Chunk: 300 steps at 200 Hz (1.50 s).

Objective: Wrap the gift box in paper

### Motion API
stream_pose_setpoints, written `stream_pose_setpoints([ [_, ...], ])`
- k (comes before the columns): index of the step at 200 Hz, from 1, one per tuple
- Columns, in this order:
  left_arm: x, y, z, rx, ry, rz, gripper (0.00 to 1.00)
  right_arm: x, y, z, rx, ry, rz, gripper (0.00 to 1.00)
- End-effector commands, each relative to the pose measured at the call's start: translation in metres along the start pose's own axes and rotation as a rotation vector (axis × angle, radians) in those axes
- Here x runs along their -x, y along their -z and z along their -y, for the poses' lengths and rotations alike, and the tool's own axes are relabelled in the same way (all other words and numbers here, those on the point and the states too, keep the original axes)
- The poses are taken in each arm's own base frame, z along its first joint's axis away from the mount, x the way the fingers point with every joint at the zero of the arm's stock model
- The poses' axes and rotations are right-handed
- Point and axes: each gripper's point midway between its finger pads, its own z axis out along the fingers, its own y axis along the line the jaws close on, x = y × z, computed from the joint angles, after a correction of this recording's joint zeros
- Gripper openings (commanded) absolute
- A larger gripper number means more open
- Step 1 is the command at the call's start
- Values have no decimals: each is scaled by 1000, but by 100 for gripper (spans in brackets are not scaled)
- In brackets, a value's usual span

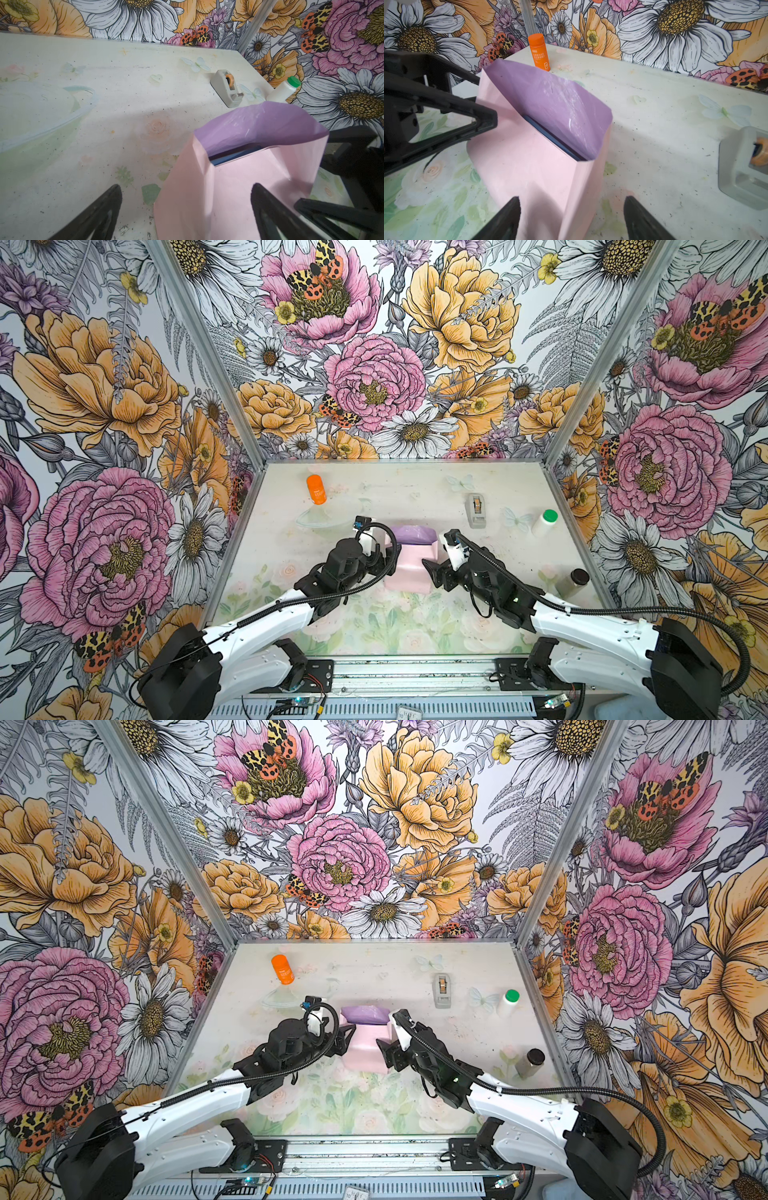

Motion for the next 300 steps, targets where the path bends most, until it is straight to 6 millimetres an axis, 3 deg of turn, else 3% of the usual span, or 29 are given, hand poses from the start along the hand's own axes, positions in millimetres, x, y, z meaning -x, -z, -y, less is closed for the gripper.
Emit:
stream_pose_setpoints([
  [1,-19,-3,-15,73,-17,-39,97,0,-6,12,-85,15,-35,80],
  [43,-49,-6,-30,135,-26,-143,97,-26,-2,25,-153,40,-163,78],
  [60,-51,-2,-40,186,-28,-149,97,-33,1,27,-158,26,-188,78],
  [111,-53,3,-45,211,-31,-165,97,-50,7,33,-193,-7,-262,76],
  [130,-50,3,-42,200,-33,-160,97,-46,8,30,-182,-9,-250,76],
  [183,-16,2,-12,59,-41,-57,97,-9,20,21,-114,-13,-95,78],
  [231,4,1,9,-29,-35,-17,99,31,24,-9,53,-24,46,79],
  [262,2,-3,8,-18,-31,-35,99,32,15,-1,-8,-30,28,79],
  [300,-17,-9,-5,54,-44,-138,99,10,0,8,-71,-3,-72,79],
])
